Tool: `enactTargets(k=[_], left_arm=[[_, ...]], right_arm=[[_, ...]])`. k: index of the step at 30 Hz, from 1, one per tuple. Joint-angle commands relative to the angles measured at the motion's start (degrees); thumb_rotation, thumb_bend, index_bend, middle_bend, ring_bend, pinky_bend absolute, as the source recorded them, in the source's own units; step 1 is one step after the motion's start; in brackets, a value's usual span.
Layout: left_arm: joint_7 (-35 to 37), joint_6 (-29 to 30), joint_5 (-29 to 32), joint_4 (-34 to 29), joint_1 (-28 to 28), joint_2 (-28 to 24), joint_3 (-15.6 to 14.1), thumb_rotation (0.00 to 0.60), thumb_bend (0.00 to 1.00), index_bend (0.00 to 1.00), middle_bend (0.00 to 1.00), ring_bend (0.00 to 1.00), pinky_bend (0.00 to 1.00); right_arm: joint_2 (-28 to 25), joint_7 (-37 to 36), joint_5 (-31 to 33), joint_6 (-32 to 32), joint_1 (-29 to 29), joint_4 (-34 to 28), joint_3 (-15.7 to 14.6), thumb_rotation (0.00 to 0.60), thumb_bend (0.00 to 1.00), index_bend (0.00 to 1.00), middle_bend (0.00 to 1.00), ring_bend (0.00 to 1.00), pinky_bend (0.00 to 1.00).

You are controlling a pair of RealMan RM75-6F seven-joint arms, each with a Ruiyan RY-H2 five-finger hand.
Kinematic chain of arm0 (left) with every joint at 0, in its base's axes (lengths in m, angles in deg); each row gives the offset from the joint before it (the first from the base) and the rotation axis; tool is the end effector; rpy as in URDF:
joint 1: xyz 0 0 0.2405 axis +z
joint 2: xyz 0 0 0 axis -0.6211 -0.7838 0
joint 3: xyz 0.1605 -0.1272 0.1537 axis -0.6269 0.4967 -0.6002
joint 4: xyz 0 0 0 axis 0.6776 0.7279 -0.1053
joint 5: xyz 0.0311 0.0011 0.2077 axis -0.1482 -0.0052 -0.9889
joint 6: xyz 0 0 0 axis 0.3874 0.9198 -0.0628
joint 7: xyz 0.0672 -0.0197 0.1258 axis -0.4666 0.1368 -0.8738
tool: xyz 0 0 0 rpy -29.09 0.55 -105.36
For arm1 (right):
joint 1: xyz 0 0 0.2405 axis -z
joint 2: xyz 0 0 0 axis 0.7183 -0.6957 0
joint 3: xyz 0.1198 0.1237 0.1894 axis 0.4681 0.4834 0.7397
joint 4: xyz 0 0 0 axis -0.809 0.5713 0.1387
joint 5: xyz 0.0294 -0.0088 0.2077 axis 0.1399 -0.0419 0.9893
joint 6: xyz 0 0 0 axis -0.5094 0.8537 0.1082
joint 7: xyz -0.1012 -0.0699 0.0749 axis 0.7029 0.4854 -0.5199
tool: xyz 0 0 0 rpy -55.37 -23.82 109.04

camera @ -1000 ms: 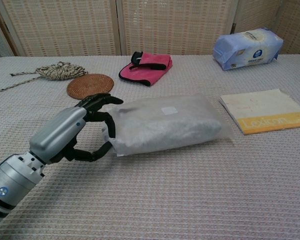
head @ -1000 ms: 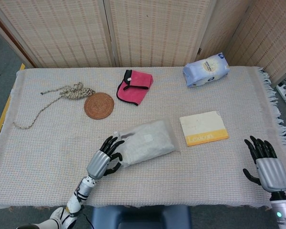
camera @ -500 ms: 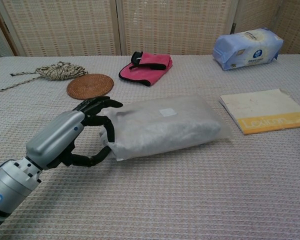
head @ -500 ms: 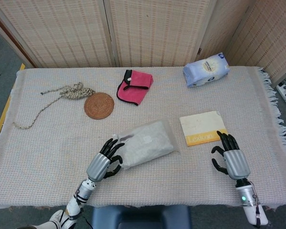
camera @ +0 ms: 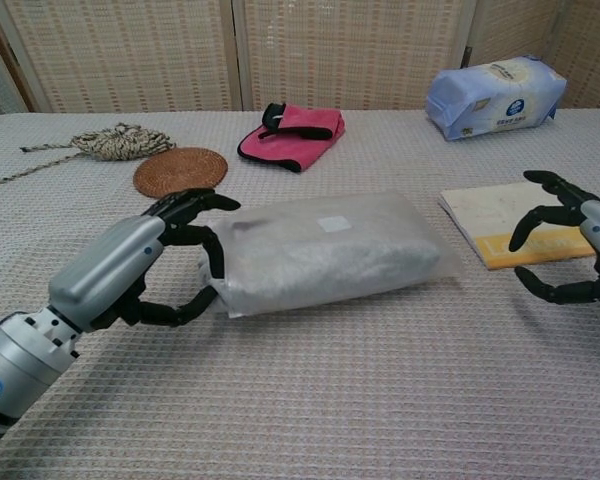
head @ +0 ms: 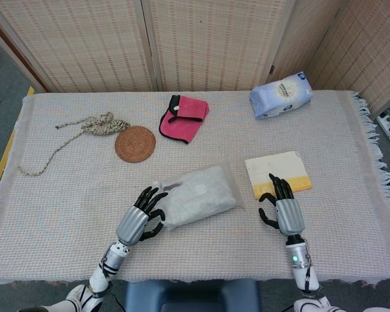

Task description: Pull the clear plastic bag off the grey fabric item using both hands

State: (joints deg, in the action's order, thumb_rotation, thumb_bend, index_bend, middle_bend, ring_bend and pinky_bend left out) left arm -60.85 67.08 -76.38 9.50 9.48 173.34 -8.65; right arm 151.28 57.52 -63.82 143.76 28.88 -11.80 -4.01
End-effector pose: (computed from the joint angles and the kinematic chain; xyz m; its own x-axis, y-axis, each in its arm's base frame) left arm -0.1829 0.2612 -0.0952 0.0739 0.0559 0.9957 0.8186 -0.5736 -0.0286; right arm -0.2728 -0.2559 -0.0422 0.1412 -0.0049 0.9900 -0.9783 -0.1540 0.1388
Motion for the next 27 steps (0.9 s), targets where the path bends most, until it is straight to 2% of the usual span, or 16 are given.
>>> enactTargets(k=[1,14,27], left_arm=[[-0.15,0.0,0.21,-0.33,-0.11,-0.26,0.32,0.6,0.58,0.82,0.18,0.0,0.0],[-0.29,-0.58,0.79,-1.36,-0.53,-1.25,1.11,0.6,0.58,0.82,0.18,0.0,0.0],[-0.82,-0.71,0.89,-2.03,-0.76,-1.56,1.38,0.6,0.58,0.82,0.18,0.0,0.0]], right_arm=[[2.44,-1.06,0.44,-0.64,-1.24,2.39,0.22,0.6,0.34,0.45,0.01,0.0,0.0],[4.71,-5.93,0.68,-0.3,-1.45,2.74,-0.94,0.6,0.25,0.38,0.0,0.0,0.0],[9.46,-6.75,1.16,-0.3,-3.43,6.78,-0.07,0.6,0.25,0.37,0.0,0.0,0.0]])
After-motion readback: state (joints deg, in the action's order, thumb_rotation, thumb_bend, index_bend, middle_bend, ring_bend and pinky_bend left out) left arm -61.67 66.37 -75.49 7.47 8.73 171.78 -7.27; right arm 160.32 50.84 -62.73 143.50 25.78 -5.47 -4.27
